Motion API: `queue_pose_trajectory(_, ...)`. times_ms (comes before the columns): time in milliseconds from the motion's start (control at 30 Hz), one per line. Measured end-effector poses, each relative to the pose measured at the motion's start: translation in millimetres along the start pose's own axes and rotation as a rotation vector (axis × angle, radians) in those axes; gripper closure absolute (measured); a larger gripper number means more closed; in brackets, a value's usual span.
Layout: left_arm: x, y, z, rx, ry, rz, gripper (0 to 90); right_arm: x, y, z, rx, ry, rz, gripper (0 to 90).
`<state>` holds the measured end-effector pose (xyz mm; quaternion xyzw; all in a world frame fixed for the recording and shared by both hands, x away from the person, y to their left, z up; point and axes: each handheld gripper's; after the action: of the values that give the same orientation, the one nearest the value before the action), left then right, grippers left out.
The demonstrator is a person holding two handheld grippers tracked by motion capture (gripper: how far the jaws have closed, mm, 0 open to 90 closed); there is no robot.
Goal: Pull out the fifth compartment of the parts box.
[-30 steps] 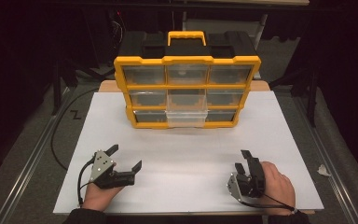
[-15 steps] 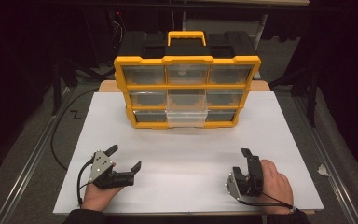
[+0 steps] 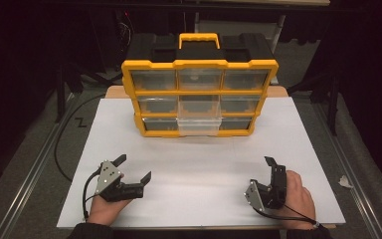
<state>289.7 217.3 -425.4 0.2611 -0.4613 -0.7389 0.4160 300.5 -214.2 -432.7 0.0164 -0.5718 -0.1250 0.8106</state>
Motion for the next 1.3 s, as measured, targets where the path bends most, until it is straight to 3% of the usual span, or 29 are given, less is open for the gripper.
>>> queue_pose_trajectory(133,-0.2,0.0,0.1,0.0,-0.002,0.002,0.4,4.0,-4.0,-3.3,-0.009,0.07,-0.104,0.7)
queue_pose_trajectory(367,0.1,-0.1,-1.0,-0.011,-0.012,-0.003,0.5,6.6,-12.0,-12.3,-0.019,0.193,-0.341,0.7)
queue_pose_trajectory(400,0.0,0.0,-1.0,-0.01,-0.013,-0.003,0.5,9.0,-13.5,-13.1,-0.019,0.205,-0.353,0.7)
queue_pose_trajectory(533,-1.1,-0.1,-1.2,-0.007,-0.012,0.004,0.5,14.9,-17.4,-13.1,-0.008,0.279,-0.516,0.7)
queue_pose_trajectory(700,-1.8,0.1,-1.4,-0.005,-0.012,0.007,0.4,24.5,-24.8,-9.3,0.049,0.373,-0.718,0.7)
queue_pose_trajectory(967,-2.4,0.6,-0.7,0.007,-0.01,0.021,0.5,32.4,-45.9,-2.5,0.173,0.485,-0.972,0.7)
queue_pose_trajectory(1133,-4.0,0.4,-0.7,0.003,-0.004,0.029,0.5,34.2,-55.6,-8.5,0.22,0.532,-1.086,0.7)
queue_pose_trajectory(1300,-4.6,0.0,-4.1,-0.013,0.0,0.031,0.5,32.3,-57.1,-16.3,0.215,0.544,-1.088,0.7)
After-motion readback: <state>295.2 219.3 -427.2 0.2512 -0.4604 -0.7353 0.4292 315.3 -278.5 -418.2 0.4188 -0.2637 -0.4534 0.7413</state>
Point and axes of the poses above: each handheld gripper's, and its own axes: z roughly backward along the jaws, y roughly out of its top, x roughly to its right, and after that the axes turned 12 degrees about -x, right-handed
